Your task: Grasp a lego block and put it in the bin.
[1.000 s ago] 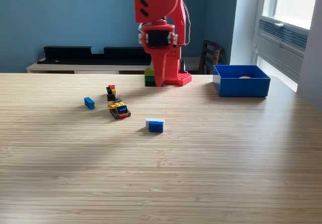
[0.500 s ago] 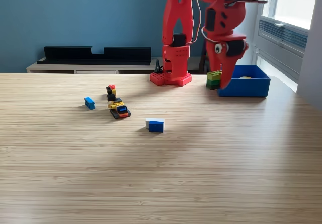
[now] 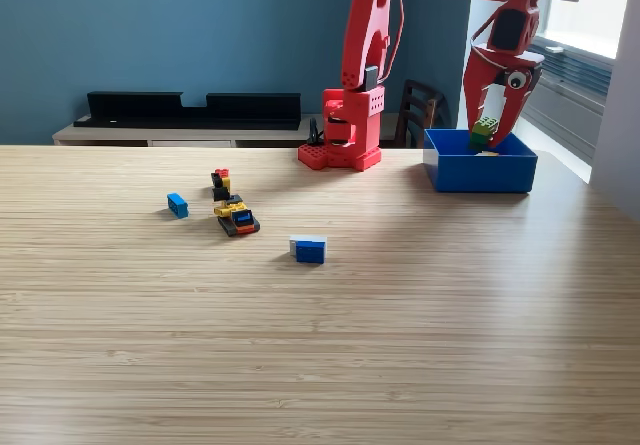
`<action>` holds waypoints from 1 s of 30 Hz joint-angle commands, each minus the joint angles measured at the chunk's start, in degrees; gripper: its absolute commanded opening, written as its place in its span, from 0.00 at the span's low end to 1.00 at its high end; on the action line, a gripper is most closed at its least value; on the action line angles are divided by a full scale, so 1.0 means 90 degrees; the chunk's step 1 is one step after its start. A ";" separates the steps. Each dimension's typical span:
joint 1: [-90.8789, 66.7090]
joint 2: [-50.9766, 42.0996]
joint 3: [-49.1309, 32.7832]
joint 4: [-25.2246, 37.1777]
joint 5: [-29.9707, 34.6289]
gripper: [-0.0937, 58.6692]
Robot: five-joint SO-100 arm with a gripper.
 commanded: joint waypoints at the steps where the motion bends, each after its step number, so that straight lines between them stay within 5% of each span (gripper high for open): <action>1: -0.0449 0.0664 -0.0859 0.0498 -0.0127 0.00; 14: -0.1543 0.0645 -0.0186 0.0723 -0.0566 0.02; 19: -0.1670 0.0645 -0.0166 0.0723 -0.0684 0.50; 22: -0.1670 0.0645 -0.0195 0.0723 -0.0684 0.59; 25: -0.1631 0.0645 -0.0215 0.0713 -0.0684 0.58; 30: -0.1143 0.0645 -0.0430 0.0713 -0.0527 0.28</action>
